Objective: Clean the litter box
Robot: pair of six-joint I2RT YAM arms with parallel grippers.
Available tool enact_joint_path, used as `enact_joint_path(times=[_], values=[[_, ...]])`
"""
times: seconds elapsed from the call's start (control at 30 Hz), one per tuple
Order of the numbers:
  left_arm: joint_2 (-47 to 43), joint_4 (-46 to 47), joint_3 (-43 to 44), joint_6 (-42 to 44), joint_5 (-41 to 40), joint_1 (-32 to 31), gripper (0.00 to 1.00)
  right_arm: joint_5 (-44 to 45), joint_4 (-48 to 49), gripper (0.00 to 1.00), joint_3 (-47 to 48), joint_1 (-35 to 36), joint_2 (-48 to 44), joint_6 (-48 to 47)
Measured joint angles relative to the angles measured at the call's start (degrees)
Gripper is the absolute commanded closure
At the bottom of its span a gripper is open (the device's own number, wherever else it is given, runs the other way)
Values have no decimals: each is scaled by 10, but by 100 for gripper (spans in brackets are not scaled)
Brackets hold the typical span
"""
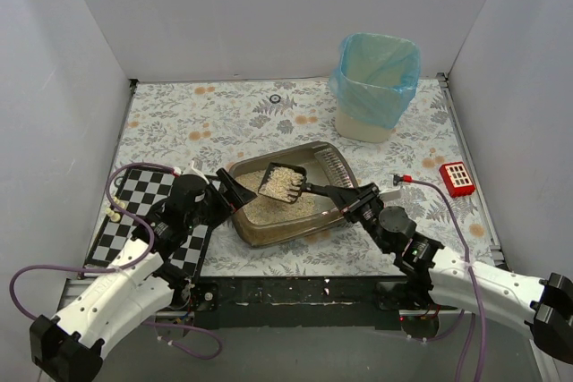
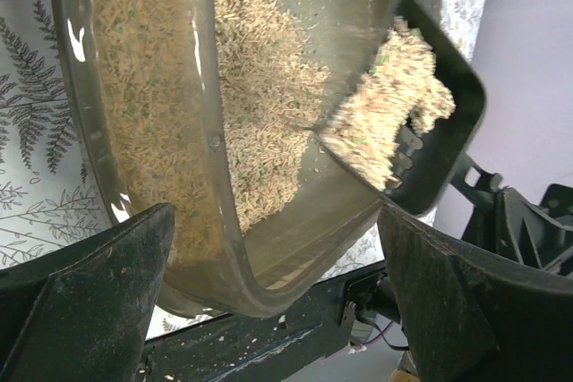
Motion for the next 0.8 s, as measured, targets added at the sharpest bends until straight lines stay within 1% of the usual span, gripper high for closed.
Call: enact_joint_path(times=[0.07,0.2,0.3,0.33,0.4,0.47,0.53,0.6,0.67,0.73,0.8], values=[[12,-3,0,0,1,0,2,7,-19,99,5,2,-3,23],[17,-9,0,0,-3,0,2,16,49,99,-59,2,-28,49],[16,-6,0,0,-3,0,2,20,48,99,-84,3,-33,51],[16,-5,0,0,-3,0,2,13,40,99,-75,3,-19,43],[16,-4,0,0,-4,0,2,0,-2,99,-25,4,12,35],[18,-5,0,2,-4,0,2,5,-40,99,16,7,12,45],[19,-9,0,3,-7,0,2,12,-25,99,13,7,-17,52],[19,-11,0,4,-16,0,2,18,9,99,-18,7,-43,60],[19,-10,0,4,-19,0,2,24,14,99,-42,7,-57,68],[19,-6,0,4,-20,0,2,17,13,99,-41,7,-33,60],[24,-9,4,7,-23,0,2,7,-7,99,-19,7,1,55]])
